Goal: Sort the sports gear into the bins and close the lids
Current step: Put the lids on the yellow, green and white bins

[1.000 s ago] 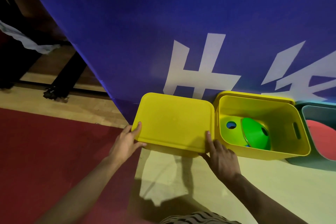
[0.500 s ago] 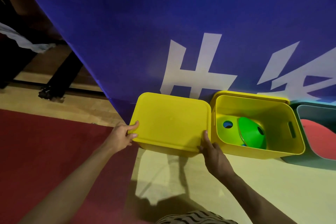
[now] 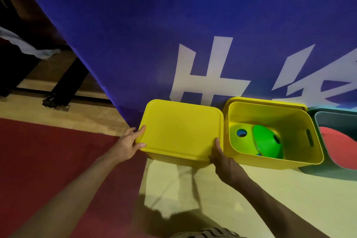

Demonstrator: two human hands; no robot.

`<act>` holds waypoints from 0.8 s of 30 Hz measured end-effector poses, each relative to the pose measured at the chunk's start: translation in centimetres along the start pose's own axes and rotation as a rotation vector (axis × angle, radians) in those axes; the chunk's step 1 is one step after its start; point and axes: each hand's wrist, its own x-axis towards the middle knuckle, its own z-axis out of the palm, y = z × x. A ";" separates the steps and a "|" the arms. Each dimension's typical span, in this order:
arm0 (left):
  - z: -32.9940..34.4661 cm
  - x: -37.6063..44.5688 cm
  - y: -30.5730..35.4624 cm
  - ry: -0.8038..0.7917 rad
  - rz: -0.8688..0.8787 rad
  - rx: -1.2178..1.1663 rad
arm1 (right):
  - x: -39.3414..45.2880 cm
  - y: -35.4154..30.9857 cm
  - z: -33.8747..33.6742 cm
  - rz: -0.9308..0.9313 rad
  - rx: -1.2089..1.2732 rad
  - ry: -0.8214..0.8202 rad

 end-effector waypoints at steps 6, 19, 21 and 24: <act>1.7 0.4 4.8 -0.064 0.102 0.433 | 0.0 -1.3 -1.4 0.024 -0.516 0.103; 2.2 1.7 6.7 -0.213 0.069 0.428 | 1.7 -3.8 -4.6 -0.123 -0.469 -0.029; 1.5 1.6 7.7 -0.243 0.032 0.436 | 2.2 -4.0 -5.3 -0.133 -0.461 -0.073; 1.6 1.8 10.6 -0.209 0.030 0.405 | 2.5 -2.3 -6.4 -0.172 -0.406 -0.069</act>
